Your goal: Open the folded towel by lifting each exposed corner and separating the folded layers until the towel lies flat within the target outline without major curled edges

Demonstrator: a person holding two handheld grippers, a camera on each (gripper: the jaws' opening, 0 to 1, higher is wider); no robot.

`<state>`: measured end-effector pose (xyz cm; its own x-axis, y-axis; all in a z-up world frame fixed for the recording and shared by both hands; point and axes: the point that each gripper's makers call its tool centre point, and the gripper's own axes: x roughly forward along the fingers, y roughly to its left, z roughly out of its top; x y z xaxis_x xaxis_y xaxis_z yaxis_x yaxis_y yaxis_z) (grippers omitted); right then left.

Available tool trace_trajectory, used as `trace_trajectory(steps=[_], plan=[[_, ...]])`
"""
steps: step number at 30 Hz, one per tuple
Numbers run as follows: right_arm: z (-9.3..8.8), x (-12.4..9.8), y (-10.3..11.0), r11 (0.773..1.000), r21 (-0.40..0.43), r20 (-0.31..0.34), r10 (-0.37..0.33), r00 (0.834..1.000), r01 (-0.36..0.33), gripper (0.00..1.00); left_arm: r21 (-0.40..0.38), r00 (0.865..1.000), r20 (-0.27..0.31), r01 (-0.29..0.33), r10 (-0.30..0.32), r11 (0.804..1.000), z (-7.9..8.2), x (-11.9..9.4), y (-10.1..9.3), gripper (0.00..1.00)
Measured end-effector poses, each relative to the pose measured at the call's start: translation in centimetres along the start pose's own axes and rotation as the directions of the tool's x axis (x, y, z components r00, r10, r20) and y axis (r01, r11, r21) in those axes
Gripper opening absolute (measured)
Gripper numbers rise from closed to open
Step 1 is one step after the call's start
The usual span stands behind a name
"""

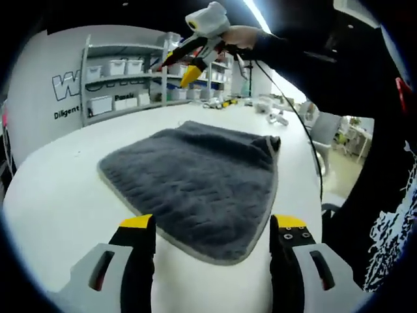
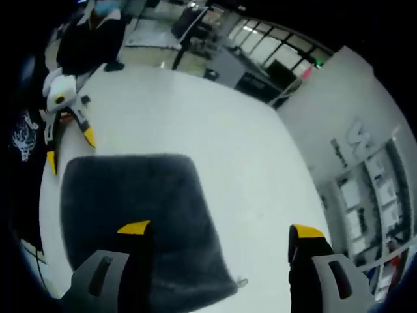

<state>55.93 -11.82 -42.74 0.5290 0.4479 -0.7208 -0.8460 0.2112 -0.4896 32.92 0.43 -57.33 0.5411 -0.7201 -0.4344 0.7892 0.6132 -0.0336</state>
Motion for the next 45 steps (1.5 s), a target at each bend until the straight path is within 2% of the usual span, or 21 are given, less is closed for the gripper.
trace_trajectory(steps=[7, 14, 17, 20, 24, 26, 31, 35, 39, 41, 45], plan=[[2.8, 1.1, -0.5, 0.999, -0.028, 0.021, 0.034, 0.999, -0.034, 0.84, 0.044, 1.0, -0.026, -0.004, 0.006, 0.999, -0.1, 0.2, 0.1, 0.63], [3.9, 2.7, -0.3, 0.996, -0.055, 0.014, 0.071, 0.997, -0.07, 0.82, 0.059, 0.999, -0.032, 0.008, -0.006, 0.998, 0.2, 0.2, 0.2, 0.58], [4.4, 3.8, 0.3, 0.993, -0.069, 0.01, 0.099, 0.995, -0.098, 0.8, 0.088, 0.999, -0.046, -0.002, 0.006, 0.996, 0.1, 0.2, 0.6, 0.58], [4.7, 5.1, 0.8, 0.988, -0.099, -0.013, 0.121, 0.993, -0.122, 0.8, 0.104, 0.998, -0.056, 0.003, 0.003, 0.995, 0.1, 0.2, 0.6, 0.58], [5.6, 6.2, 1.3, 0.978, -0.13, -0.02, 0.163, 0.986, -0.165, 0.72, 0.133, 0.998, -0.057, -0.004, 0.011, 0.991, 0.6, 0.0, 1.0, 0.59], [6.0, 6.9, 1.4, 0.975, -0.127, -0.02, 0.181, 0.983, -0.182, 0.72, 0.143, 0.998, -0.064, -0.003, 0.012, 0.99, 0.7, -0.1, 1.2, 0.59], [6.7, 9.0, 2.8, 0.957, -0.126, -0.03, 0.259, 0.965, -0.261, 0.65, 0.157, 0.994, -0.103, 0.049, -0.033, 0.986, 0.2, 0.2, 0.4, 0.59], [6.7, 10.2, 3.4, 0.944, -0.131, -0.046, 0.3, 0.953, -0.304, 0.61, 0.156, 0.992, -0.12, 0.061, -0.042, 0.986, -0.2, 0.6, 0.2, 0.57], [6.2, 11.7, 4.7, 0.934, -0.105, -0.066, 0.335, 0.94, -0.341, 0.55, 0.152, 0.991, -0.125, 0.065, -0.046, 0.986, -0.2, 0.8, 0.3, 0.53], [6.1, 12.4, 4.7, 0.928, -0.085, -0.079, 0.356, 0.931, -0.362, 0.54, 0.148, 0.991, -0.124, 0.068, -0.05, 0.987, -0.1, 0.9, 0.3, 0.53], [4.4, 14.1, 5.8, 0.91, -0.053, -0.131, 0.401, 0.907, -0.41, 0.51, 0.151, 0.99, -0.13, 0.083, -0.064, 0.985, -0.1, 1.2, -0.1, 0.51]])
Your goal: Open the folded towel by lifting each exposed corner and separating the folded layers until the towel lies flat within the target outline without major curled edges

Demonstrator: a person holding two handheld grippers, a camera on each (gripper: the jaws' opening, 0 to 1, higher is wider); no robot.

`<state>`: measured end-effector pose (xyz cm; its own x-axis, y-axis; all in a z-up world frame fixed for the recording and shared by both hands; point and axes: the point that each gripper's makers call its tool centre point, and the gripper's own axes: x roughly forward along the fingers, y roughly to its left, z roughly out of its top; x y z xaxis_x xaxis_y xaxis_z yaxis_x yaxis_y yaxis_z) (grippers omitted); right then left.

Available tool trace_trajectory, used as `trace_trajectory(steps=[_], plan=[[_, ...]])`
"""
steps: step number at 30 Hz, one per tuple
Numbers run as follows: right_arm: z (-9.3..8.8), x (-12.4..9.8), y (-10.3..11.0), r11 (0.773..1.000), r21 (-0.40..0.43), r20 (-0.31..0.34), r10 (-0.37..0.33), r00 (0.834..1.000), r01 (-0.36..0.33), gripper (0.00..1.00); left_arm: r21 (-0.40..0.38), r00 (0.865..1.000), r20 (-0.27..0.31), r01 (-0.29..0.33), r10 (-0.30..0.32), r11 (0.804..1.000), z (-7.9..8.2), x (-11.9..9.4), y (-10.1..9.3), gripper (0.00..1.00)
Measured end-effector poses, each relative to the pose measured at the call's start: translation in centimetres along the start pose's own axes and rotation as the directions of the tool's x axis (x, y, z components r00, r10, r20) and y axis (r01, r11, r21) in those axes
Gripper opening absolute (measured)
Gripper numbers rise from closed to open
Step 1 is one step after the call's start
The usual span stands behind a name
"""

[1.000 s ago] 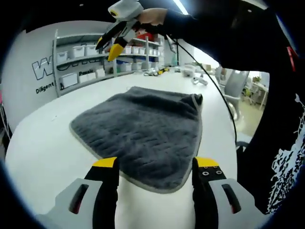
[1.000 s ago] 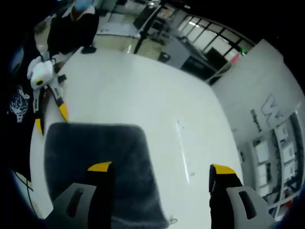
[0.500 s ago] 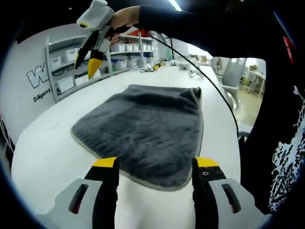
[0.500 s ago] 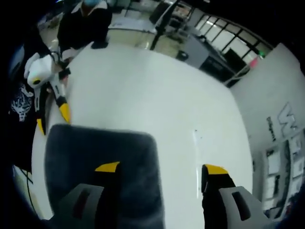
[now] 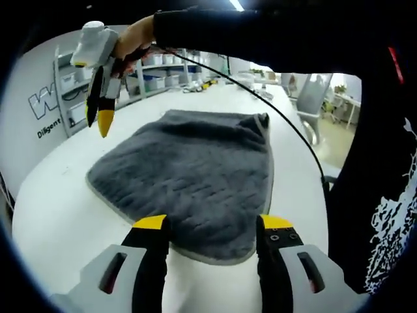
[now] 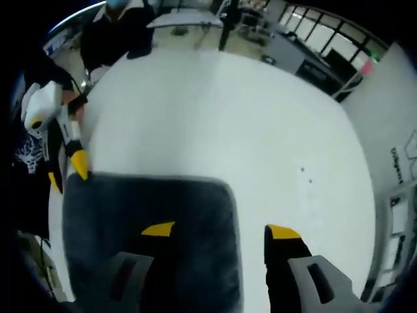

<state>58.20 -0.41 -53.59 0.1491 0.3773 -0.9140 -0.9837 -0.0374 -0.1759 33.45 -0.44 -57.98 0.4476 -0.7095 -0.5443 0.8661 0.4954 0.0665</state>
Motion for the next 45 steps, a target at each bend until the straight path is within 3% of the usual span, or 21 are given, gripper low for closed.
trace_trajectory(steps=[5, 11, 18, 36, 45], plan=[[-0.7, 2.1, 0.1, 0.999, 0.027, -0.012, 0.028, 1.0, -0.028, 0.46, 0.004, 1.0, -0.007, 0.012, -0.012, 1.0, -0.1, 0.3, -0.3, 0.5], [-0.6, 3.9, 0.8, 0.998, 0.038, -0.031, 0.051, 0.998, -0.05, 0.45, 0.014, 1.0, -0.008, 0.027, -0.026, 1.0, 0.0, 0.6, -0.7, 0.46], [-0.1, 5.1, 1.5, 0.996, 0.044, -0.03, 0.078, 0.996, -0.077, 0.36, 0.025, 1.0, -0.019, 0.022, -0.022, 0.999, -0.4, 0.9, -0.8, 0.44], [-0.7, 6.5, 1.9, 0.996, 0.043, -0.072, 0.081, 0.994, -0.078, 0.29, 0.002, 0.999, -0.019, 0.031, -0.031, 1.0, -0.7, 1.2, -0.8, 0.37], [-0.7, 6.7, 2.7, 0.992, 0.056, -0.101, 0.116, 0.988, -0.111, 0.19, -0.005, 0.999, -0.004, 0.039, -0.039, 0.999, -0.7, 1.4, -0.9, 0.28]])
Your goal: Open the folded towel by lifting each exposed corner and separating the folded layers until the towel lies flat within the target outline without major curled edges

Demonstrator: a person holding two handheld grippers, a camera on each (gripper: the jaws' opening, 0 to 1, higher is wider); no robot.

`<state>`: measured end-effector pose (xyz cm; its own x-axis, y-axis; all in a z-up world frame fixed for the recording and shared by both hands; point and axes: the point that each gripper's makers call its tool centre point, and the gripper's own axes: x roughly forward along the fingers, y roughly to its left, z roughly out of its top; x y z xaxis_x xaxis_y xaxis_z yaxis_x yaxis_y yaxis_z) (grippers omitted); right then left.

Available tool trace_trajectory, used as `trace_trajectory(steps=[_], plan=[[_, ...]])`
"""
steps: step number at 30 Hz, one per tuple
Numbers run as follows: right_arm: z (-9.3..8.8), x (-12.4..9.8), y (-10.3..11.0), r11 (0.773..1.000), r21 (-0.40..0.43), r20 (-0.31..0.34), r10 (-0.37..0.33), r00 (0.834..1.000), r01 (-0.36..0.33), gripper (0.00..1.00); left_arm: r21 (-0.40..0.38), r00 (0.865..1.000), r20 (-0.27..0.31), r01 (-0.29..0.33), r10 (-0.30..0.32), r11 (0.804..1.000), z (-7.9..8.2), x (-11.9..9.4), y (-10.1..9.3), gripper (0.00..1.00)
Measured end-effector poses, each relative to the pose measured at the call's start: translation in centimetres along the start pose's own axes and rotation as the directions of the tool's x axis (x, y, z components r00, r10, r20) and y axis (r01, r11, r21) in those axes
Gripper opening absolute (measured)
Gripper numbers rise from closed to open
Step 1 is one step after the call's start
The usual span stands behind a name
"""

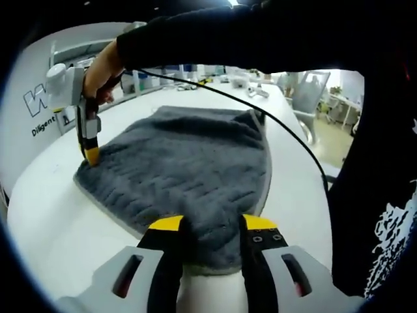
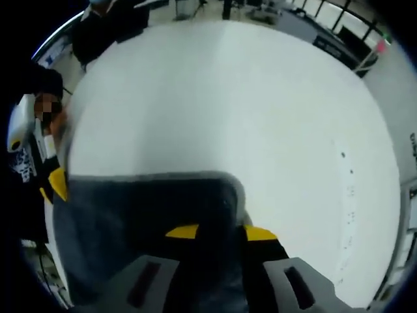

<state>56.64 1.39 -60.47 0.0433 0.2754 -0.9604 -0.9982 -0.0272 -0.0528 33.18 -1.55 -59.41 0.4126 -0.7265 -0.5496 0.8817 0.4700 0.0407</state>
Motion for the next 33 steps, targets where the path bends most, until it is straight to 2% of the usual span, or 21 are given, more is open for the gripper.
trace_trajectory(steps=[3, 8, 11, 14, 24, 33], plan=[[0.0, 0.0, 0.0, 1.0, 0.006, 0.001, 0.009, 1.0, -0.009, 0.17, 0.033, 1.0, 0.002, -0.019, 0.019, 0.999, 0.2, 0.1, 0.3, 0.15], [0.0, 0.0, 0.1, 1.0, -0.005, 0.007, 0.012, 1.0, -0.012, 0.14, 0.045, 1.0, 0.004, -0.023, 0.023, 0.999, 0.3, 0.2, 0.5, 0.09], [0.1, 0.1, 0.6, 0.999, -0.03, 0.0, 0.014, 1.0, -0.014, 0.09, 0.053, 1.0, 0.006, -0.03, 0.029, 0.998, 0.4, 0.1, 0.7, 0.08], [0.1, 0.1, 0.5, 0.999, -0.05, -0.005, 0.006, 1.0, -0.007, 0.08, 0.069, 0.999, 0.009, -0.036, 0.035, 0.997, 0.4, -0.1, 0.7, 0.07], [0.4, 0.1, -0.1, 0.999, 0.046, 0.023, 0.023, 0.999, -0.024, 0.06, 0.08, 0.998, 0.026, -0.058, 0.056, 0.995, 0.2, -0.8, 1.0, 0.05], [1.3, 0.3, 0.1, 0.998, 0.052, 0.052, 0.021, 0.998, -0.024, 0.03, 0.096, 0.996, 0.035, -0.08, 0.077, 0.992, 0.0, -1.6, 1.3, 0.05]])
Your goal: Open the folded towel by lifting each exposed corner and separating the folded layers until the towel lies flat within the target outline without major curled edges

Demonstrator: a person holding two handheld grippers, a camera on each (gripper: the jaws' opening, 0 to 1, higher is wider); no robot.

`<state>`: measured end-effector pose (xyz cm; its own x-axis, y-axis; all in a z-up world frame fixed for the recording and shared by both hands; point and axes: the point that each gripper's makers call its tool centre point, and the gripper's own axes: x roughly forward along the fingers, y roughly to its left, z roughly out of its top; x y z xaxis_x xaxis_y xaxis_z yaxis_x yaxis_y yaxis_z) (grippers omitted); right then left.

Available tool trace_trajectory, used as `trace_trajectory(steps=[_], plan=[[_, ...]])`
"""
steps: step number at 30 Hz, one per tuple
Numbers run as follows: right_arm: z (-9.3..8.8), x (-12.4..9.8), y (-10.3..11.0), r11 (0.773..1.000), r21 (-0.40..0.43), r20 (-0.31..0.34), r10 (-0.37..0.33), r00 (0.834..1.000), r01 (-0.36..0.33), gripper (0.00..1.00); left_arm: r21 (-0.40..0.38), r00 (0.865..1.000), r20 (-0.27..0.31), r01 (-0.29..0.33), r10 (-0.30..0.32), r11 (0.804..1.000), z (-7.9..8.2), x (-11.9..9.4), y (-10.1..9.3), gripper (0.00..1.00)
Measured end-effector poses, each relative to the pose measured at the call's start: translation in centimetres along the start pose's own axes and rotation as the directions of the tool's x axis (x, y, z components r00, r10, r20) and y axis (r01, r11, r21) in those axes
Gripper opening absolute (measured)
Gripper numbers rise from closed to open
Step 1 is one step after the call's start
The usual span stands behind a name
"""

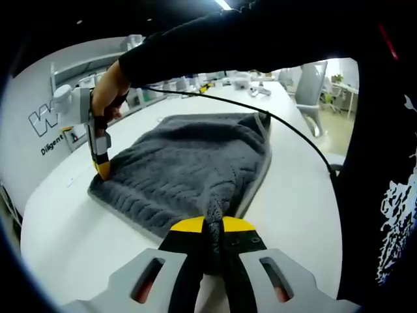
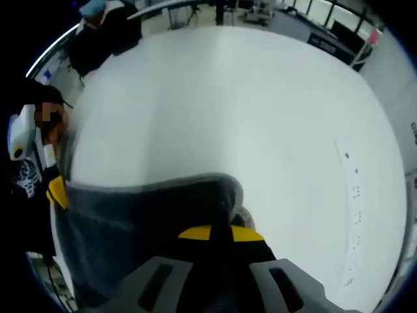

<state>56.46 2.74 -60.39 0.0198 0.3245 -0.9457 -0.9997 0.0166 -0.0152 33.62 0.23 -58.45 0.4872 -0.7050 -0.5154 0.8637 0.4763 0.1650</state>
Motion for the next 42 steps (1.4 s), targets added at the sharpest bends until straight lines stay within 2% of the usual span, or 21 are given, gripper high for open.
trace_trajectory(steps=[5, 11, 17, 27, 42], plan=[[0.9, 0.3, 0.3, 1.0, -0.006, 0.008, -0.007, 1.0, 0.007, 0.03, 0.016, 1.0, 0.005, -0.018, 0.018, 1.0, -0.4, -0.7, 0.2, 0.04], [2.2, 0.8, 0.7, 1.0, 0.0, 0.013, -0.011, 1.0, 0.011, 0.03, -0.005, 0.999, 0.005, -0.034, 0.034, 0.999, -1.3, -2.2, 0.7, 0.04], [3.8, 1.3, 1.0, 1.0, 0.005, 0.016, -0.008, 1.0, 0.008, 0.03, 0.024, 0.999, 0.002, -0.053, 0.053, 0.998, -2.2, -3.8, 1.1, 0.04], [7.0, 2.3, 1.1, 1.0, 0.0, 0.02, -0.008, 1.0, 0.008, 0.03, 0.035, 0.997, -0.005, -0.078, 0.078, 0.996, -3.7, -5.8, 3.0, 0.04], [10.4, 3.6, 1.7, 0.999, -0.005, 0.022, -0.038, 0.999, 0.038, 0.03, 0.037, 0.99, -0.005, -0.144, 0.144, 0.989, -6.5, -9.0, 4.4, 0.04]])
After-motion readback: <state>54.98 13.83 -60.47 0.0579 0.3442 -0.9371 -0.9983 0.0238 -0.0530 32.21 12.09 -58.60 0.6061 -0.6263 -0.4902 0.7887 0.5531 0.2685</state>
